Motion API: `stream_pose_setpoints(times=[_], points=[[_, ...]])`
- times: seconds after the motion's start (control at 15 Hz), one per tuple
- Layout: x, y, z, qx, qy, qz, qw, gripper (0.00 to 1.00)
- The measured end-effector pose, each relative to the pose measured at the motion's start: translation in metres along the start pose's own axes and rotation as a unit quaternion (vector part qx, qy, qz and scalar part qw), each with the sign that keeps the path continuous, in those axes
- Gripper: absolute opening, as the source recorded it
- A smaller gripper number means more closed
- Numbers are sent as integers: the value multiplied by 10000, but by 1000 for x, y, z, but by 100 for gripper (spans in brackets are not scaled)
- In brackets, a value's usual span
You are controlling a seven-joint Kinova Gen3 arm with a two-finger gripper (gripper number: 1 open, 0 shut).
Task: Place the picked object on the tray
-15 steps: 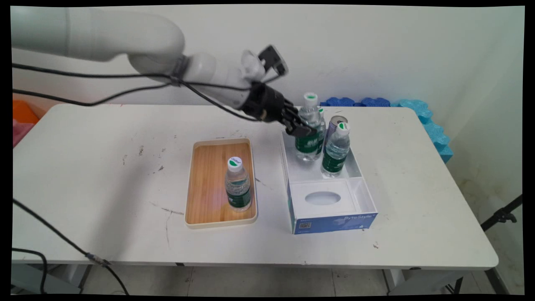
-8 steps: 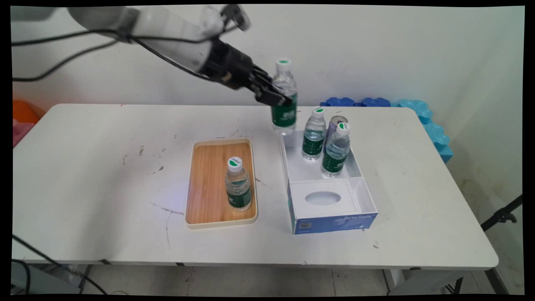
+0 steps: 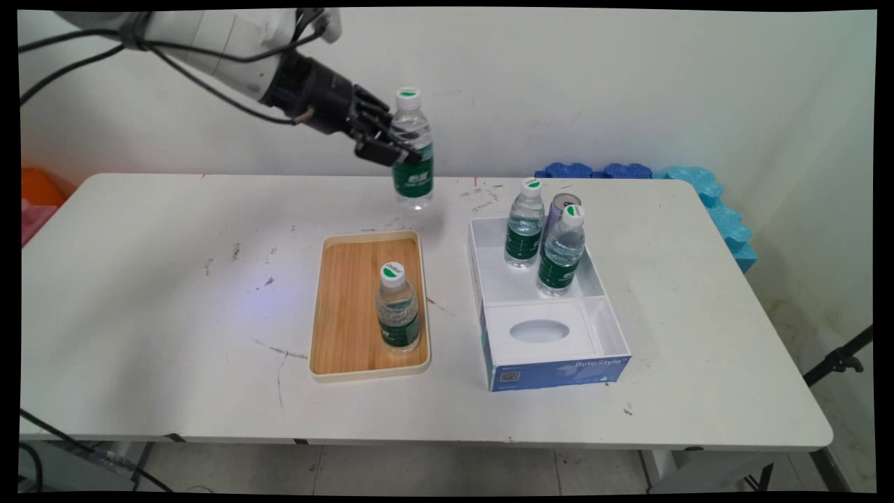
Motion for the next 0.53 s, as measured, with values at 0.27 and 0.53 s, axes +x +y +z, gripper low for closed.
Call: stream_pose_setpoints(times=[0.27,0.53], points=[[-39,-8,0,-25,-119,248,9996,0],[-74,-7,7,-96,-237,380,9990,0]])
